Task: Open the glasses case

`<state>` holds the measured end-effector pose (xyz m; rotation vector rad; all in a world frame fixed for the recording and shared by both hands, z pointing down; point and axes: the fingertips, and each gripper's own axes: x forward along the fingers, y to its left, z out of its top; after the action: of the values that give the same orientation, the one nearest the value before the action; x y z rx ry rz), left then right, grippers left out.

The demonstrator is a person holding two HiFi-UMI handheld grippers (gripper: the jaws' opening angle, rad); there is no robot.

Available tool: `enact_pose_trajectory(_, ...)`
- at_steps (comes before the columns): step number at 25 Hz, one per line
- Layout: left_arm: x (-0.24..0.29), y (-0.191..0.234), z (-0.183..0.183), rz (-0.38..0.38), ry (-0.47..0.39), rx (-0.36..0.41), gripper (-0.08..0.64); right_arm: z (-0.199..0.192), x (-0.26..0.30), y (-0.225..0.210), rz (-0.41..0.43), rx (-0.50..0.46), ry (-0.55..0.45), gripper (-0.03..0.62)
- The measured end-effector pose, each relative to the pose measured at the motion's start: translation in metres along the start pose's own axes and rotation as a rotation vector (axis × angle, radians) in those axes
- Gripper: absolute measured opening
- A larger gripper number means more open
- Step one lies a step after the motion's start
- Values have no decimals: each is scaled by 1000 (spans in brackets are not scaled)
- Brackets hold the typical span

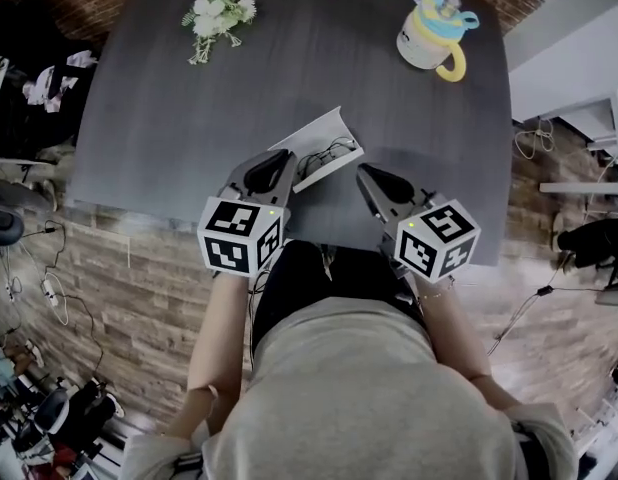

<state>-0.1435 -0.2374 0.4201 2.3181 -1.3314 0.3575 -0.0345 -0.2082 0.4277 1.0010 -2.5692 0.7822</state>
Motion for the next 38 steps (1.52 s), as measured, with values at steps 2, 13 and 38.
enact_pose_trajectory(2,-8,-5,6,-10,-29,-13,42,7,-1,7,15,-10,-14,5)
enact_pose_trajectory(13,-38,-27,26,39,-120,84,28,26,-2,34,86,-92,-49,5)
enact_pose_trajectory(38,-44,-33,-37,16,35,-116,17,-16,7,53,93,-93,72,4)
